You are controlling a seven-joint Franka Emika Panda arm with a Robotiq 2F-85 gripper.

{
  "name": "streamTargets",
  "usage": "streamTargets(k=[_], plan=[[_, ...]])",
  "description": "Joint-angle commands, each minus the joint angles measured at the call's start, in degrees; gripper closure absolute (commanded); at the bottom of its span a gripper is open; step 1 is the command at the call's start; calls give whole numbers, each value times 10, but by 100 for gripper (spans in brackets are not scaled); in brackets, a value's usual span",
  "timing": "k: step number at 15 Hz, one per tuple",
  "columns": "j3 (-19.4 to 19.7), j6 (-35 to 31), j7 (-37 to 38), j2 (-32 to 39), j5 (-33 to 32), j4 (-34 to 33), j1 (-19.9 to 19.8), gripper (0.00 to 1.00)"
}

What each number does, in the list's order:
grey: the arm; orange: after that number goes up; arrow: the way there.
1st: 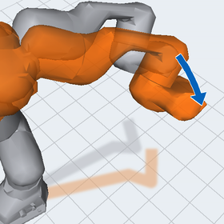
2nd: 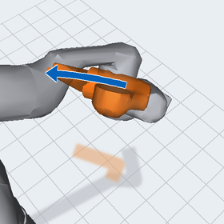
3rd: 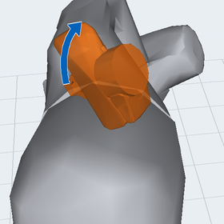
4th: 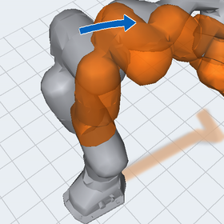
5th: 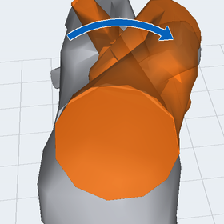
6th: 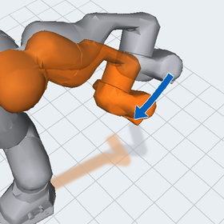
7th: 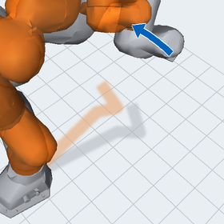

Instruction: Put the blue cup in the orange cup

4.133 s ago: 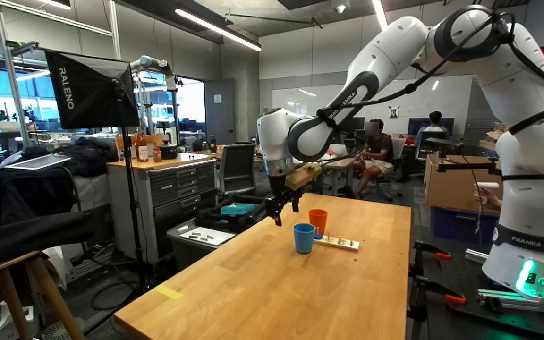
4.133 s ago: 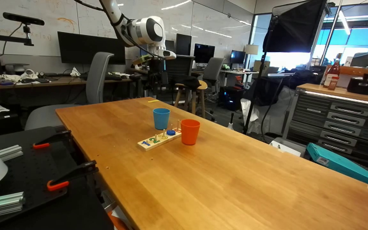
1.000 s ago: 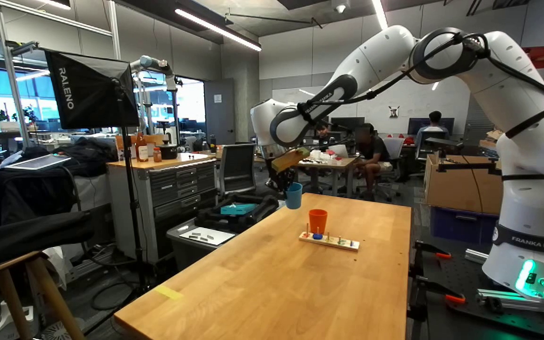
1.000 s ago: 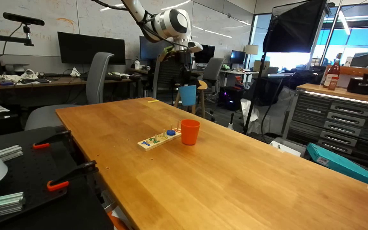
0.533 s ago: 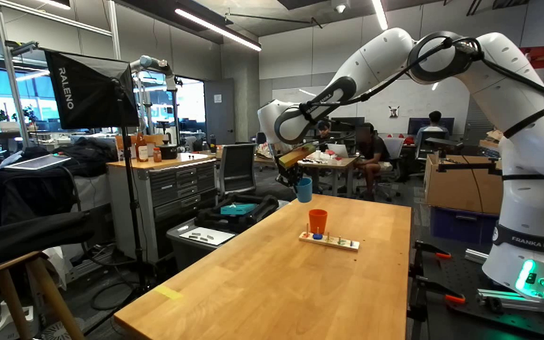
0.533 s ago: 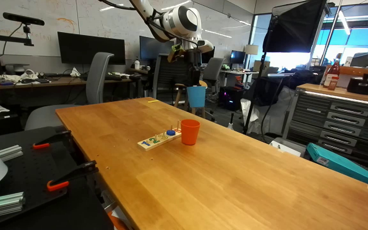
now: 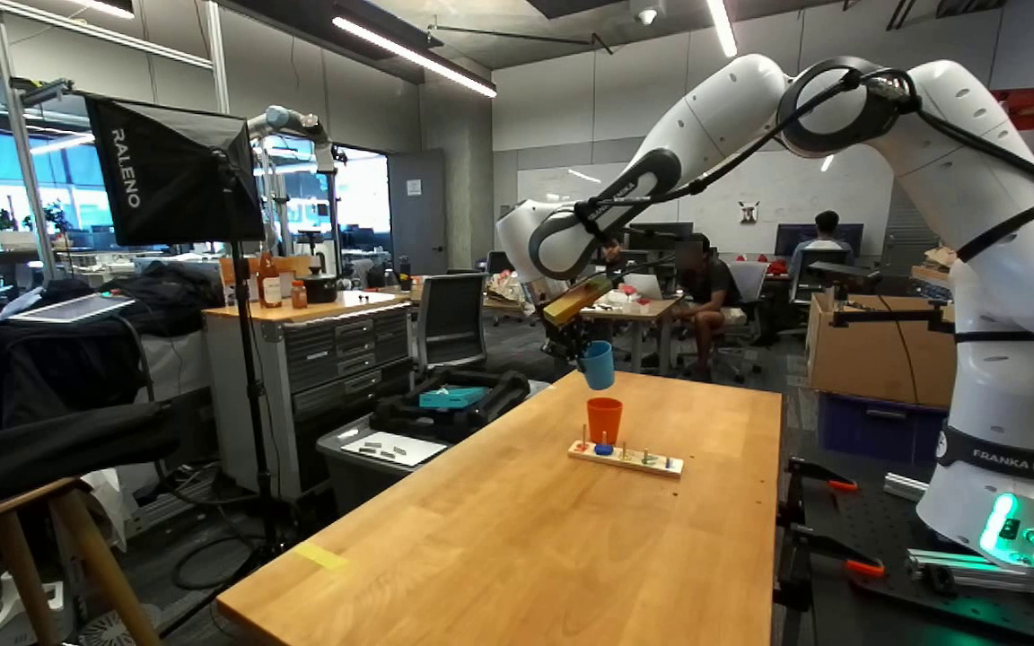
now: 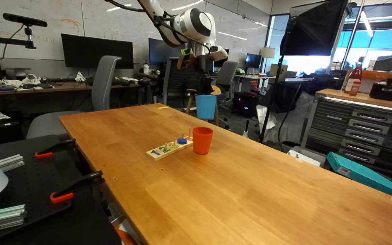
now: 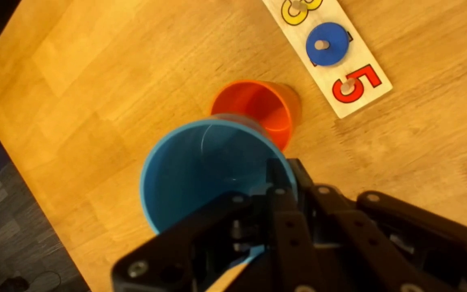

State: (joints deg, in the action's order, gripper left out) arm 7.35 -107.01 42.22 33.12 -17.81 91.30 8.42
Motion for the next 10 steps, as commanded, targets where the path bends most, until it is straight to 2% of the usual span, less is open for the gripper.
streamTargets(k=[1,10], plan=[[-2,9,-2,-39,-11,40,4,94],[-5,-38,7,-35,-4,55,-1,92]])
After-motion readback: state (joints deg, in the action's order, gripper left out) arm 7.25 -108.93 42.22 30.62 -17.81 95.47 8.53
